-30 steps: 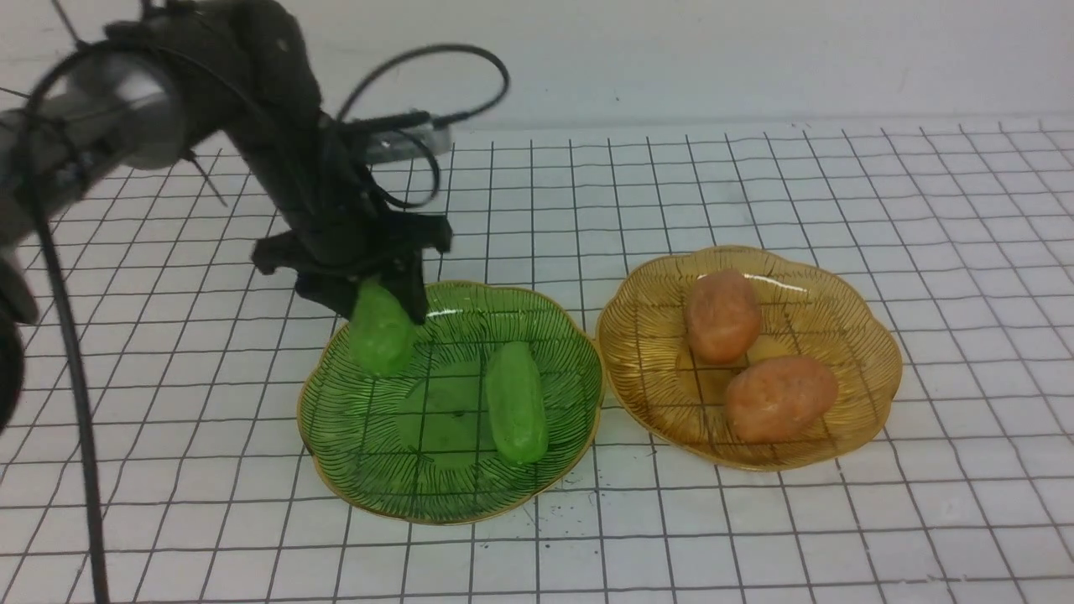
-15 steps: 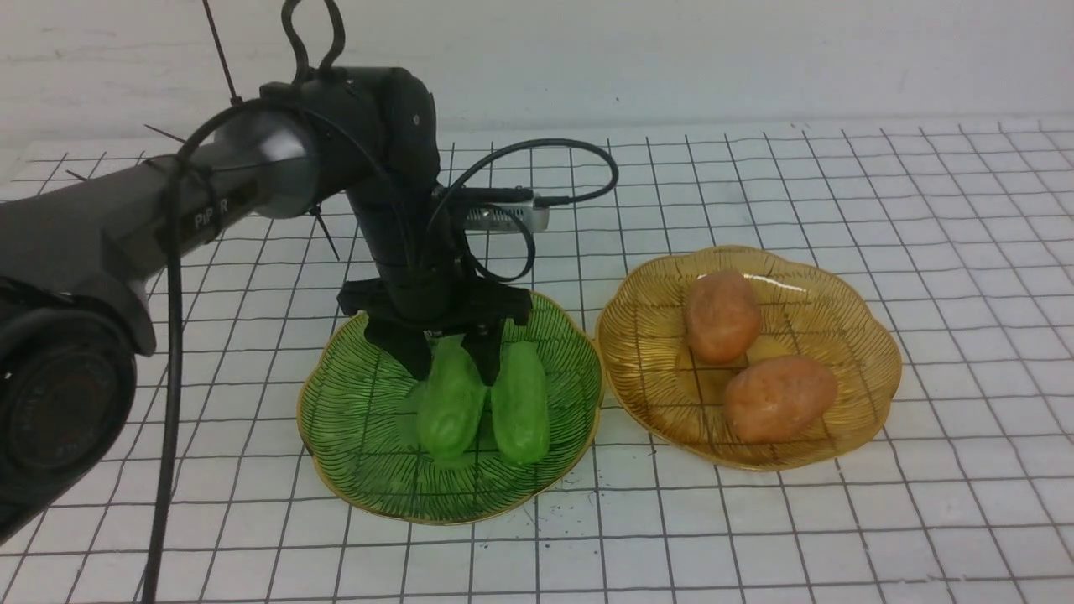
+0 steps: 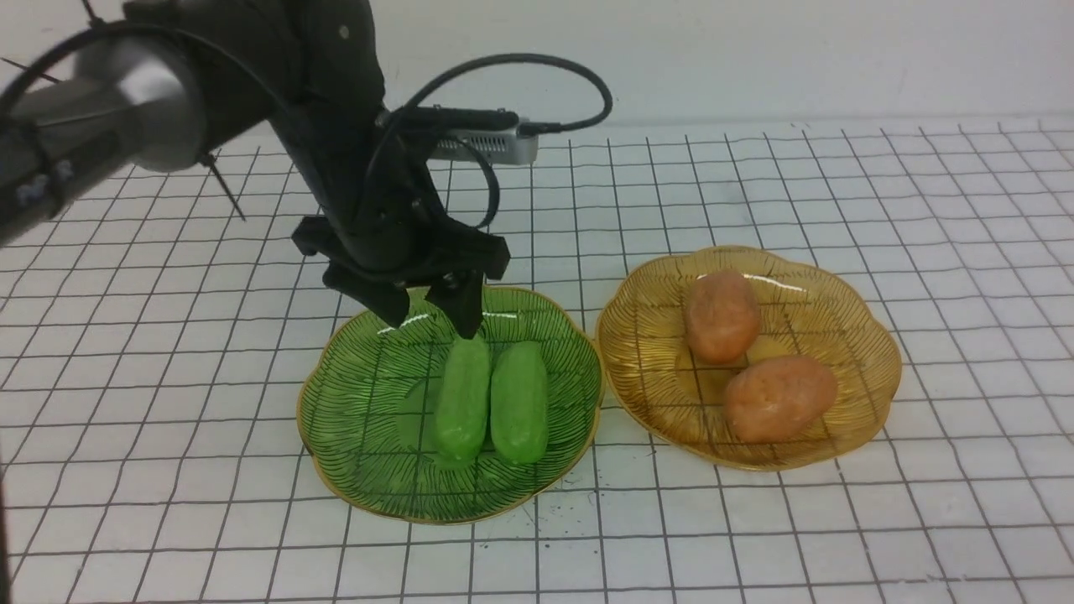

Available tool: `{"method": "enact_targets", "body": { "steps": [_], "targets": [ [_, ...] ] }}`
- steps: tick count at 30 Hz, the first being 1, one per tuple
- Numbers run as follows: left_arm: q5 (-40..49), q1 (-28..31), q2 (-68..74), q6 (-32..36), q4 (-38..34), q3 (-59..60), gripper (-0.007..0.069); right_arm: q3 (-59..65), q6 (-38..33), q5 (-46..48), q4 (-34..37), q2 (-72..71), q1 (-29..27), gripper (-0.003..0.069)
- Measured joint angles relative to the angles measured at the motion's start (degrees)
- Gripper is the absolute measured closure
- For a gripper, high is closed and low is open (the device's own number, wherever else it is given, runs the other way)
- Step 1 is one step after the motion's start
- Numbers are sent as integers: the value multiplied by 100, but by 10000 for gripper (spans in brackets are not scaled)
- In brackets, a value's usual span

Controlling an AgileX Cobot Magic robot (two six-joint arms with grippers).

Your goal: Put different types of vegetables on the plate.

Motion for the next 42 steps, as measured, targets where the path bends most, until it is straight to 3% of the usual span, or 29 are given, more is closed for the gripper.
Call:
{"method": "enact_targets", "body": {
  "steps": [1,2,6,10,12,25,32,42],
  "targets": [
    [0,-2,-168,98,0,29,235,322,-55,-750,-7,0,0,664],
    [7,-2,-203,107,0,29,251,398,-63,-935,-12,7,0,664],
    [7,-2,-454,180,0,29,432,986,-96,-2632,-9,112,0,664],
    [12,-2,-516,259,5,29,585,1203,-96,-3561,-9,125,0,664],
    [12,-2,-516,338,5,31,617,1216,-96,-3747,-9,125,0,664],
    [12,-2,-516,418,41,31,632,1228,-136,-3804,-9,125,0,664],
    [12,-2,-516,418,457,31,632,1607,-136,-3778,-9,-211,-9,664],
    [12,-2,-540,418,575,31,632,2988,-136,-3519,-274,-1603,-1167,664]
  ]
}}
